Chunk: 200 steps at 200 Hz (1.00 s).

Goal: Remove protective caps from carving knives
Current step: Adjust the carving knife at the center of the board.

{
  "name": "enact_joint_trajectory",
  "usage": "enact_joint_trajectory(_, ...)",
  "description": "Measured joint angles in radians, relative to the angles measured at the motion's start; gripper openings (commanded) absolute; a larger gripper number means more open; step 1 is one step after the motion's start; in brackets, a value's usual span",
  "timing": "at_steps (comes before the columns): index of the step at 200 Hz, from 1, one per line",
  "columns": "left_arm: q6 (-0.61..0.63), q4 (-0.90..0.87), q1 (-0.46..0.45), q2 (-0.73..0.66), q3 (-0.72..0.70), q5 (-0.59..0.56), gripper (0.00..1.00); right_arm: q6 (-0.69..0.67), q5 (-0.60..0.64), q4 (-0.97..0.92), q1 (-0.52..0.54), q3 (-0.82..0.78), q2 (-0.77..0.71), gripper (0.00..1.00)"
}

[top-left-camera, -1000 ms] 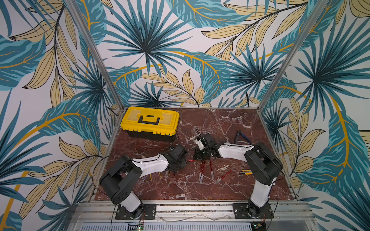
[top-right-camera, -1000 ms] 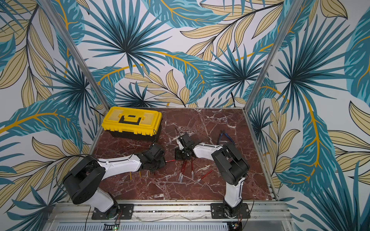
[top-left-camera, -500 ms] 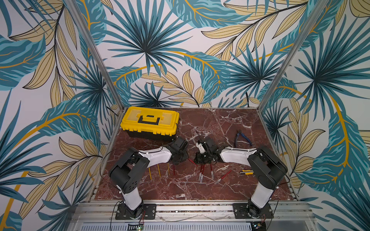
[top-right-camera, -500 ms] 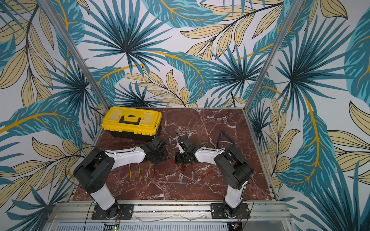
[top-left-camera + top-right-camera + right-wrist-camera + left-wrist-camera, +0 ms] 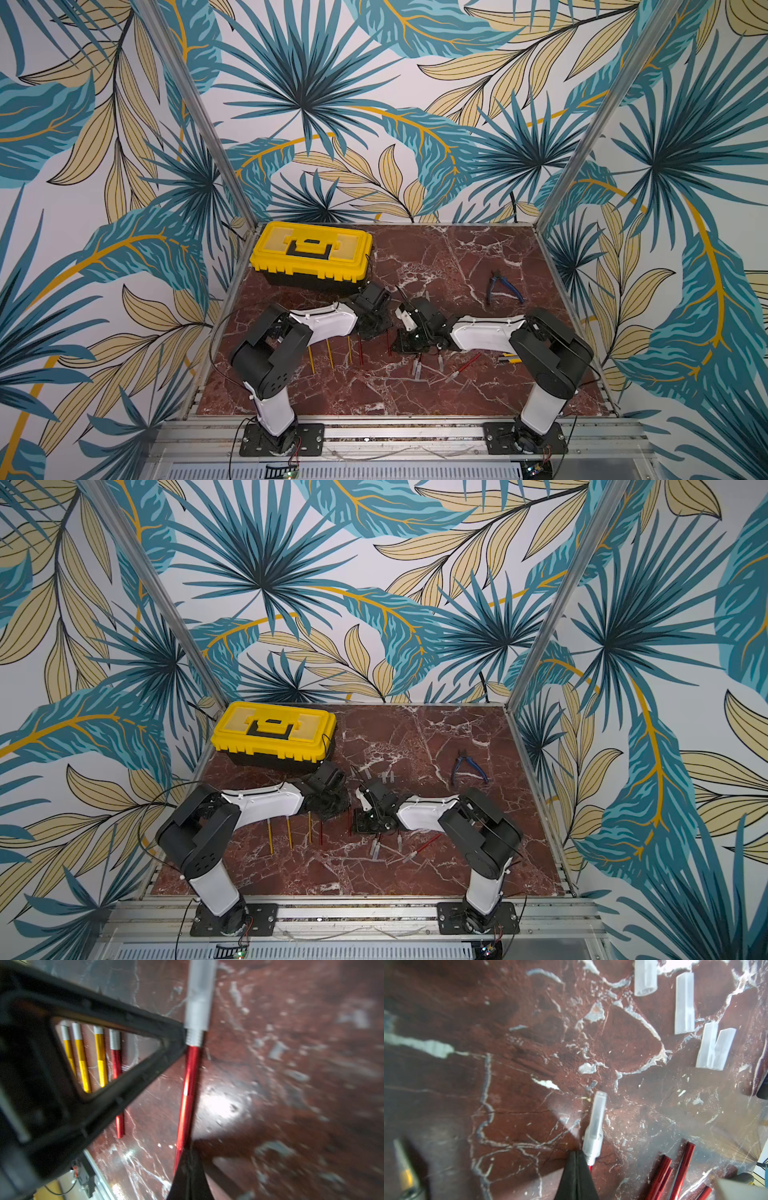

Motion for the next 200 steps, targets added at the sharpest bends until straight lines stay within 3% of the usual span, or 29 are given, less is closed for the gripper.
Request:
enact_joint_trajectory(41,0.0,0.0,0.0,0.0,0.0,0.003,0.0,0.06,-0.032,0.113,0.006,-0.003,0.04,0.04)
enact_joint_trajectory(109,0.023,-0.011,0.004,-0.045,-0.031,0.008,0.0,0.003,0.052,-0.004,-0.003,-0.054,-0.09,0.04)
enact_joint_trajectory(181,0.179,-0.01,-0.056,-0.224,-0.034,0.009,0.27,-0.032,0.069,-0.086,-0.091,-0.072,-0.303,0.04)
enact_joint_trajectory(200,0.229,-0.01,-0.094,-0.224,-0.034,0.01,0.28,-0.028,0.054,-0.086,-0.133,-0.08,-0.34,0.04)
